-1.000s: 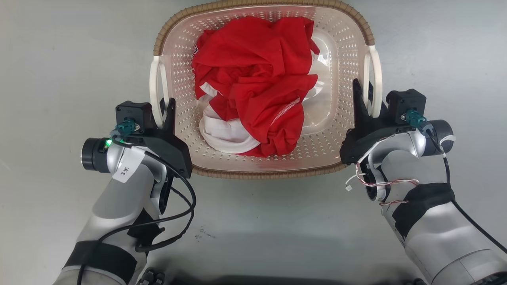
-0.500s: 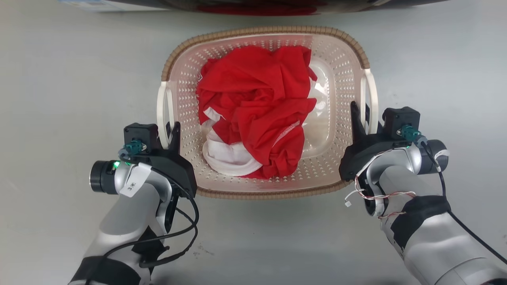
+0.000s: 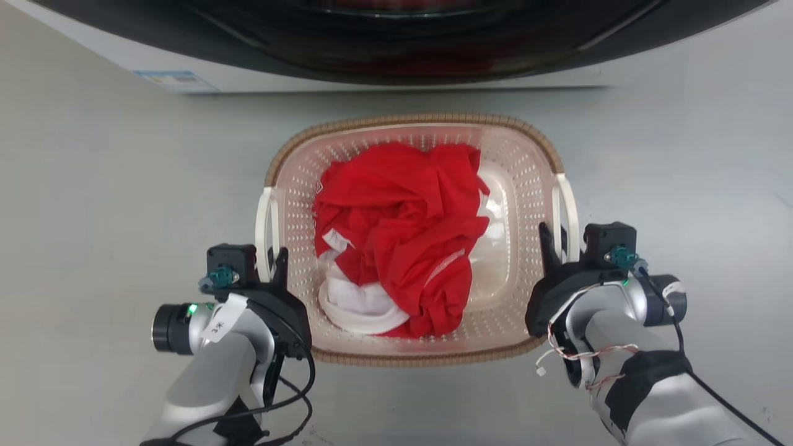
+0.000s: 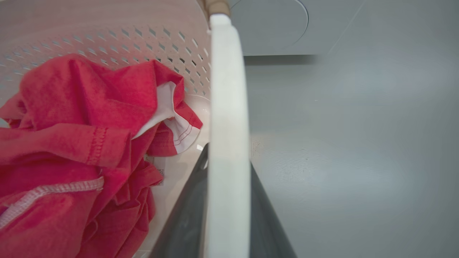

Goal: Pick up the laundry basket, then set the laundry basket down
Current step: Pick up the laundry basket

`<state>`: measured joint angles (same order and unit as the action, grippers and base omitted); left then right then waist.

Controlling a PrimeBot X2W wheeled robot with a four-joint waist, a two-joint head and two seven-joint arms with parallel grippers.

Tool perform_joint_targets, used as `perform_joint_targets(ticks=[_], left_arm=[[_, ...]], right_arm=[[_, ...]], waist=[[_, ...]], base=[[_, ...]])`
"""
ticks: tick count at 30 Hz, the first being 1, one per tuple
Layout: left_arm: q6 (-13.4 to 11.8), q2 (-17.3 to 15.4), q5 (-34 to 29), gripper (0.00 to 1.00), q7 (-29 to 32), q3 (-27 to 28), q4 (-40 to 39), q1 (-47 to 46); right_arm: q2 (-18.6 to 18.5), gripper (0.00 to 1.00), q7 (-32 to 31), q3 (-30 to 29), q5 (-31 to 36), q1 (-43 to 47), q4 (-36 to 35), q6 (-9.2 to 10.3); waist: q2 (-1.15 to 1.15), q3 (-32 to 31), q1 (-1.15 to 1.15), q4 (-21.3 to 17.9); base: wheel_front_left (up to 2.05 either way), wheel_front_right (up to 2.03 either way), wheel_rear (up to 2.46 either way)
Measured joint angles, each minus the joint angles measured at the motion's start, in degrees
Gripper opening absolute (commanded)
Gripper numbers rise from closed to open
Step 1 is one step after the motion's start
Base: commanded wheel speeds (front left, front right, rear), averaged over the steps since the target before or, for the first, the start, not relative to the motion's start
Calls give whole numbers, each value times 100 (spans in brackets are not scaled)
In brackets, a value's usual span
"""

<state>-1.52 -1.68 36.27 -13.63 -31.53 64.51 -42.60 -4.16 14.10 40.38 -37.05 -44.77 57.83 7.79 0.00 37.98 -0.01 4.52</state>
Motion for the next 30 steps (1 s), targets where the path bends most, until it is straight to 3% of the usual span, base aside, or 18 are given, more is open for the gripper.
perform_joint_targets(ticks=[30], left_arm=[[153,-24,581,0,748,-568,538,1708]], right_arm=[[26,0,-1200,1379,-1395,1739,-111,7]], waist=[[-1,-2496,-1,-182]], base=[[0,0,0]])
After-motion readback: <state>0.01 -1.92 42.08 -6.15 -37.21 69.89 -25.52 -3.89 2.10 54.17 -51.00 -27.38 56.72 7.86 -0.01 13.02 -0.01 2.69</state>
